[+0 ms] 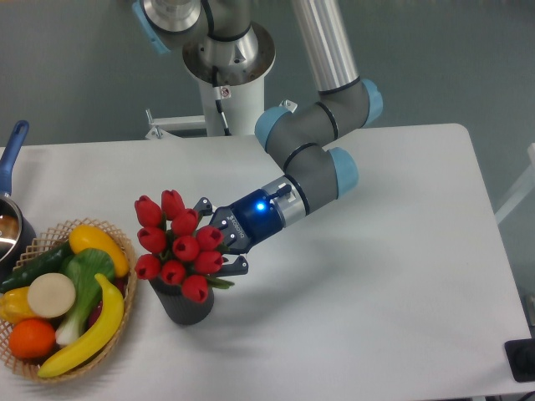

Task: Insert the flowers into the vase
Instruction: 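Push the tulips further down into the vase with the gripper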

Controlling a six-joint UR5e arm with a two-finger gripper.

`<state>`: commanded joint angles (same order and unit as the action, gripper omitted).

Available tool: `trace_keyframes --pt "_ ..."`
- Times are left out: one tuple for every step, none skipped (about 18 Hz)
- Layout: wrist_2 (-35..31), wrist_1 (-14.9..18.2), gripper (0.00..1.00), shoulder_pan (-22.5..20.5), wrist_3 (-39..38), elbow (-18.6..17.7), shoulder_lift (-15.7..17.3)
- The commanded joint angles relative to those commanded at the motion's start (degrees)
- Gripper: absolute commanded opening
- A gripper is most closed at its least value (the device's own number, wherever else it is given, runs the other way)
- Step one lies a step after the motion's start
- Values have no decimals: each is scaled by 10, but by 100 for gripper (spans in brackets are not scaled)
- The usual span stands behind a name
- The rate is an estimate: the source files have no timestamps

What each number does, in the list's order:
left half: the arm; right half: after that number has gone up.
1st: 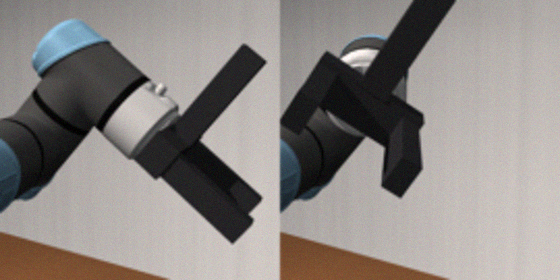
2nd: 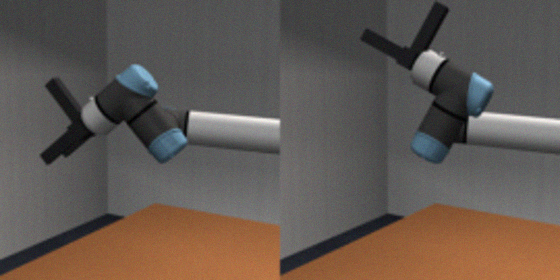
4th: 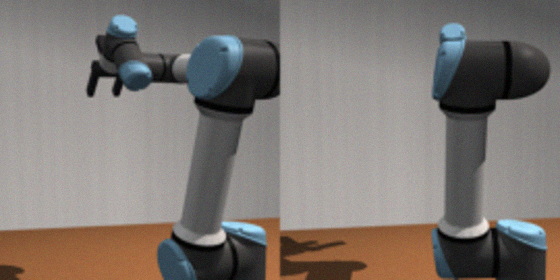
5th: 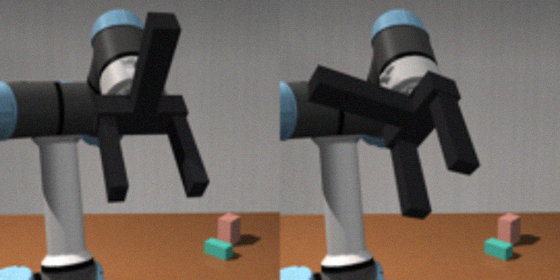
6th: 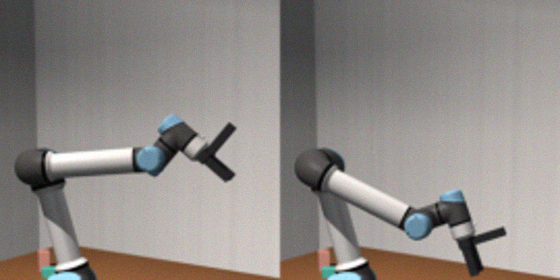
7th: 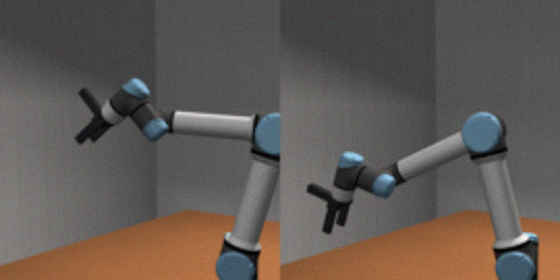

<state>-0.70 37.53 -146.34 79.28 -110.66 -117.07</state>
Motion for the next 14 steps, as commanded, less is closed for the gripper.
trace_keyframes --pt "0 0 46 0 0 0 0" --pt "0 0 46 0 -1 0 1" --pt "0 0 46 0 -1 0 0" --pt "0 0 50 0 0 0 0" --pt "0 0 52 0 0 0 1" --pt "0 0 53 0 0 0 1" --pt "0 0 53 0 0 0 0" --pt "0 0 54 0 0 -1 0" --pt "0 0 58 0 4 -1 -1" --pt "0 0 61 0 14 -1 -1" --pt "0 1 61 1 21 -2 -2" --pt "0 1 61 1 20 -2 -2" --pt "0 1 61 1 20 -2 -1" --pt "0 1 62 1 21 -2 -1"
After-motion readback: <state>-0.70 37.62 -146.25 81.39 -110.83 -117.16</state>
